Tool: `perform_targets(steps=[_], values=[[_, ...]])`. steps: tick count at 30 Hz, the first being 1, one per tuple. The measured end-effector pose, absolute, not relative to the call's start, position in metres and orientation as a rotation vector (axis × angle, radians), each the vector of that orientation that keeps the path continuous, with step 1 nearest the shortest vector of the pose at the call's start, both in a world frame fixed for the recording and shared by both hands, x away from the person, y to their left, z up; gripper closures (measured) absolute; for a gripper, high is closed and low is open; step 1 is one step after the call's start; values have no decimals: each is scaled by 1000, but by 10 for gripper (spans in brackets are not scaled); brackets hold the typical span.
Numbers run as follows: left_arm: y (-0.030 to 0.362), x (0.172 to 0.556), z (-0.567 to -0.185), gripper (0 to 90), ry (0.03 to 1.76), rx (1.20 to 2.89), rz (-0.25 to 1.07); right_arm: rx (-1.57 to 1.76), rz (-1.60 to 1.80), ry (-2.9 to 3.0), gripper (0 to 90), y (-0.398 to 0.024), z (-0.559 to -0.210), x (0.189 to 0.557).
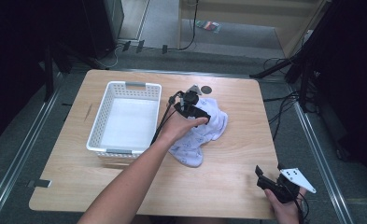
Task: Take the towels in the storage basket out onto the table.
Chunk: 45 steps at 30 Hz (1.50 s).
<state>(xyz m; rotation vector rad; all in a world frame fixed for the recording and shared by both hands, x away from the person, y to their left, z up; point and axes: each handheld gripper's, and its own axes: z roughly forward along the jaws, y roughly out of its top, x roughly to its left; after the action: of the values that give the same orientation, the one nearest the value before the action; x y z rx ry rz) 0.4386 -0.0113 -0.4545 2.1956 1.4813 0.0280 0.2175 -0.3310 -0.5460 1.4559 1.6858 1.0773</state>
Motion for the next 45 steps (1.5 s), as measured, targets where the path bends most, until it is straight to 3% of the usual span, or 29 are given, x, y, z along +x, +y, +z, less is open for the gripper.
perform_targets(steps=[2, 10, 21, 45], values=[[-7, 436, -444, 0, 1462, 2188, 48, 1455, 1077, 1687, 149, -331, -546, 218], [8, 427, -420, 0, 1464, 2233, 135, 1452, 1076, 1687, 149, -331, -546, 218], [57, 426, -398, 0, 1514, 2121, 179, 1455, 1071, 1688, 149, -331, -546, 218], [147, 409, -390, 0, 1588, 2034, 235, 1468, 1064, 1688, 149, -331, -546, 219]])
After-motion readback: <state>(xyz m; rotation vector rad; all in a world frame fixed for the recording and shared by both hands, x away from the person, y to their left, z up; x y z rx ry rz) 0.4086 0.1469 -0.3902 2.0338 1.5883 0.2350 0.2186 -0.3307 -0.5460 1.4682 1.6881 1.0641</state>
